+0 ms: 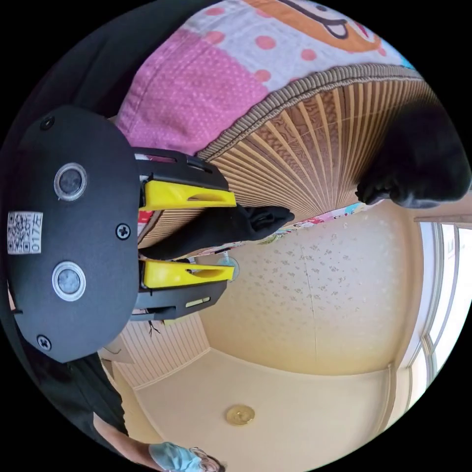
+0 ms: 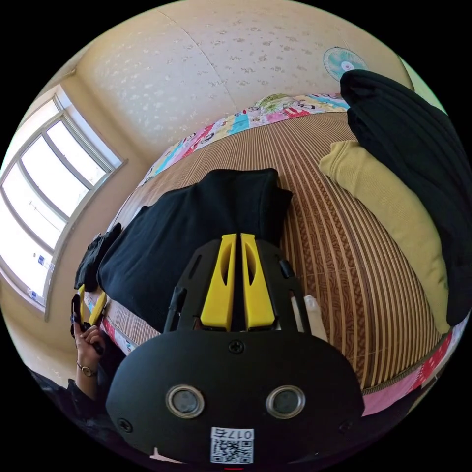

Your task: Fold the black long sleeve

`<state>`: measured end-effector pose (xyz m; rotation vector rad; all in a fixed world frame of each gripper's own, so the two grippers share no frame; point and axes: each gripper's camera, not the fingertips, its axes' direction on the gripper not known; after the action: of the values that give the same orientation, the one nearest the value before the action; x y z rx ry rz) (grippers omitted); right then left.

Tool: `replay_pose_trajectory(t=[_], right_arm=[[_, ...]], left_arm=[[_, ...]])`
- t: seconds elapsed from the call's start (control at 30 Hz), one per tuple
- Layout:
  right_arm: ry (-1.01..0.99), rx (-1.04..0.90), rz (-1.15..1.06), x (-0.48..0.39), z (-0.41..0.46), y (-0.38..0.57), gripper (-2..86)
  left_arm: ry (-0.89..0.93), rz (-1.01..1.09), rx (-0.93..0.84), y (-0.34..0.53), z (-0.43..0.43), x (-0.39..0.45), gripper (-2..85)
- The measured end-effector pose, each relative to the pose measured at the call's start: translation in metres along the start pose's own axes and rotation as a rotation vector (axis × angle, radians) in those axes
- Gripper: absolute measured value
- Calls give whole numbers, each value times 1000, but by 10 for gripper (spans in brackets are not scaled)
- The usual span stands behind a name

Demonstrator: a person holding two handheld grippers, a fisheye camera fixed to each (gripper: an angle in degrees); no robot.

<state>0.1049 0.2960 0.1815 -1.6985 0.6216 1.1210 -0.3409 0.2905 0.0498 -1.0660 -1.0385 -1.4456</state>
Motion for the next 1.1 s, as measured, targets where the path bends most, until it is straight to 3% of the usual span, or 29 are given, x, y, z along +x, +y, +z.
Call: replay_pose_trajectory(t=[0.2, 0.3, 0.4, 0.57, 0.77, 0.83, 0.9, 1.0, 1.1], right_arm=[[81, 2, -68, -36, -21, -14, 22], [107, 10, -82, -49, -33, -21, 20], [129, 19, -94, -61, -47, -30, 17], [72, -2, -66, -61, -78, -51, 13], [-41, 103, 38, -11, -189, -26, 9], [-58, 137, 156, 26, -233, 2, 11], [-130, 129, 242, 52, -259, 22, 15], [-260, 103, 351, 79, -291, 45, 28], [-420, 80, 379, 82, -311, 44, 54]], left_arm=[[-136, -64, -3, -12, 60, 14, 132], [-35, -86, -9, -19, 90, 28, 82], [1, 130, -58, -14, 134, 98, 53], [28, 521, -377, 77, 269, 218, 50], [51, 740, -758, 225, 341, 224, 63], [58, 762, -805, 249, 336, 211, 76], [26, 754, -728, 253, 315, 196, 78], [-107, 658, -448, 224, 267, 170, 98], [-289, 440, -261, 183, 234, 127, 143]])
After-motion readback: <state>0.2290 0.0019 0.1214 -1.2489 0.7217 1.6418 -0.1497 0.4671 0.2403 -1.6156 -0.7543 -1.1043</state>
